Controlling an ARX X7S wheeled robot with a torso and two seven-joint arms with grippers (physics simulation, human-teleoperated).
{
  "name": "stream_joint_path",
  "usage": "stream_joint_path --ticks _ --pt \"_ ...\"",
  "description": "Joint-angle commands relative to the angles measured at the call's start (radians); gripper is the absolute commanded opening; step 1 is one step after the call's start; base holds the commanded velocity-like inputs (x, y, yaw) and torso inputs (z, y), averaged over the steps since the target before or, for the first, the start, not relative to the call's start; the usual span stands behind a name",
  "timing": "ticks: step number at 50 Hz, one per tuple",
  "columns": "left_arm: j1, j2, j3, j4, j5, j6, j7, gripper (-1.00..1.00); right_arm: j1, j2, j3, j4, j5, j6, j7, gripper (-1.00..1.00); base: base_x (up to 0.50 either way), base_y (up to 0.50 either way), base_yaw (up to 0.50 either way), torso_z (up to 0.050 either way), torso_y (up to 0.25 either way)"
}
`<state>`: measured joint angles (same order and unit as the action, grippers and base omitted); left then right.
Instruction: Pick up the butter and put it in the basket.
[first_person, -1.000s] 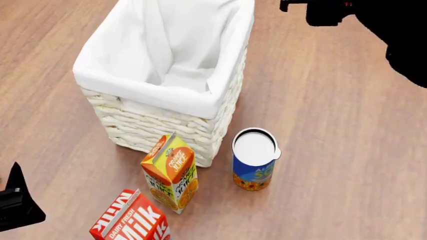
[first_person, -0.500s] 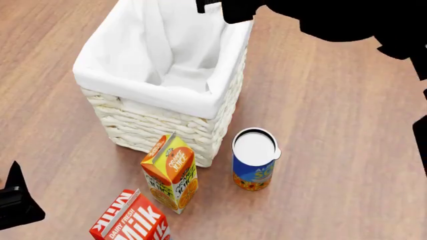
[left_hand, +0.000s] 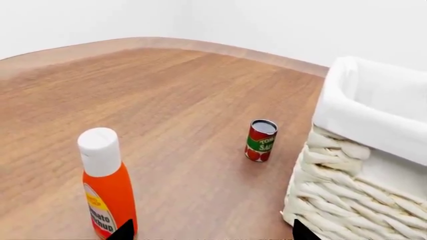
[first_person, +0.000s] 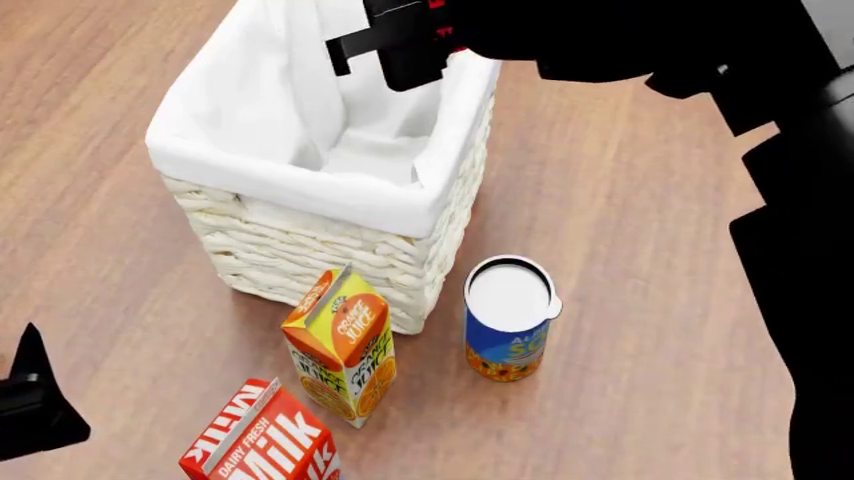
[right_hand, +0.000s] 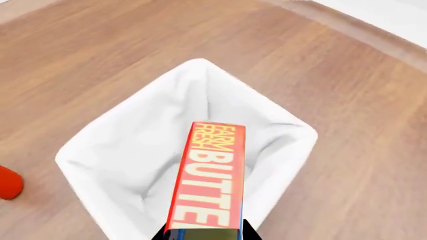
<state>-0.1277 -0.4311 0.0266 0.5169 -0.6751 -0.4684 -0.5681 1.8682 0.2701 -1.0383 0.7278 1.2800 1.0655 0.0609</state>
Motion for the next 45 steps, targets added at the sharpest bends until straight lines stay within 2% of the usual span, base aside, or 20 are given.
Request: stream_joint_path --ticks 1,19,45 --pt "-0.003 0.064 -0.069 0.001 0.033 -0.026 0.074 1.00 0.022 -0.021 0.044 -0.008 -0.044 0.013 -0.074 -1.00 0.00 0.00 0.00 0.000 0.000" --pt "0.003 0.057 -0.078 0.020 0.012 -0.037 0.059 1.00 0.000 -0.036 0.004 -0.034 -0.070 -0.033 -0.209 -1.00 0.00 0.00 0.00 0.001 0.001" --pt "0.015 0.046 -0.087 0.050 -0.013 -0.048 0.042 1.00 -0.053 -0.062 -0.005 0.065 -0.088 -0.084 -0.249 -1.00 0.00 0.00 0.00 0.000 0.001"
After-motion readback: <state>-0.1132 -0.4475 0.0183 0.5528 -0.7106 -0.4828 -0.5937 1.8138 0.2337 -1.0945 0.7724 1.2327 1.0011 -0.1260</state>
